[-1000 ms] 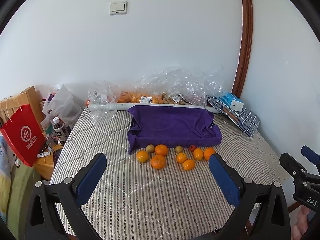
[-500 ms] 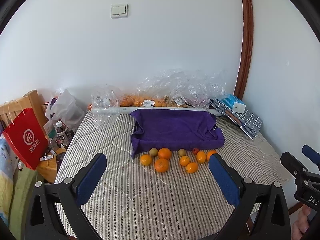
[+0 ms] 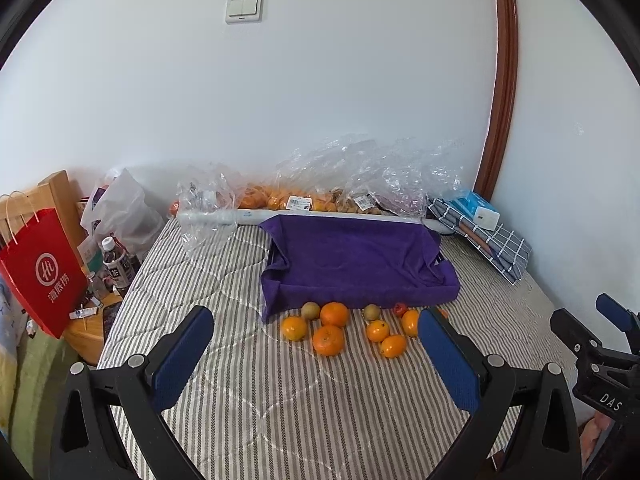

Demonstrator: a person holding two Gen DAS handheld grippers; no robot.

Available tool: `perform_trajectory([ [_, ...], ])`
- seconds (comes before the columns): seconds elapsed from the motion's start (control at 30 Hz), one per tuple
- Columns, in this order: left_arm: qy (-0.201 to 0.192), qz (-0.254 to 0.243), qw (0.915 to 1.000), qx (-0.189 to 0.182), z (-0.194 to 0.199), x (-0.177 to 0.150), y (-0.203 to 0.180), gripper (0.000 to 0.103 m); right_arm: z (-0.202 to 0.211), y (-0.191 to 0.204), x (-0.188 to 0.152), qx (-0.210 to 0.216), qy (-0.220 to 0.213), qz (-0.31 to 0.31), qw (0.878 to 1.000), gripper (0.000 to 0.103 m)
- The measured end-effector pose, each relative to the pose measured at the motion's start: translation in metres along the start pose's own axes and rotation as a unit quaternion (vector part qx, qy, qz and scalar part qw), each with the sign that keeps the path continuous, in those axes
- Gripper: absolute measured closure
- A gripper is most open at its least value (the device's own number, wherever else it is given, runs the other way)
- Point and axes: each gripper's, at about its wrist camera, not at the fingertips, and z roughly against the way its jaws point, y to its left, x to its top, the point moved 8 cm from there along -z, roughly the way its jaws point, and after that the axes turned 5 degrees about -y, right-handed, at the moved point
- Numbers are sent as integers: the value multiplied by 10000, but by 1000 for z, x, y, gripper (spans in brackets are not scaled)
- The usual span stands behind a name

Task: Organize fruits
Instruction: 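Grasp a large orange with the left tool while the right tool grasps another orange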

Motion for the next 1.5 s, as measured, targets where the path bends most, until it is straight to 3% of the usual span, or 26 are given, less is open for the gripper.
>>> perform_trajectory([
  [0.4, 280, -25, 9993, 260, -53, -18, 29, 4, -65, 14, -18, 361, 417, -50, 9985, 3],
  [0.47, 395, 36, 9990, 221, -63, -24, 35, 13, -76, 13, -23, 409, 528, -134, 9977, 3],
  [0.53, 459, 157, 9986, 218, -71, -26, 43, 14, -88, 12, -31, 445, 698, -174, 9964, 4],
  [0.7, 697, 282, 9971, 82, -95, -33, 53, 14, -112, 11, -45, 371, 850, -114, 9956, 12],
  [0.9, 1103, 213, 9935, 189, -125, -60, 64, 15, -141, 11, -67, 476, 1117, -234, 9923, 30],
  [1.07, 1164, 238, 9926, 237, -140, -70, 74, 17, -165, 14, -80, 583, 1316, -263, 9892, 44],
  [1.2, 1380, 438, 9893, 157, -152, -81, 81, 17, -180, 20, -87, 652, 1439, -244, 9871, 44],
  [1.33, 1354, 484, 9895, 125, -156, -86, 87, 17, -195, 27, -96, 693, 1592, -83, 9848, 48],
  [1.5, 1473, 519, 9875, -197, -162, -94, 82, 17, -212, 33, -103, 630, 1685, 150, 9836, 50],
])
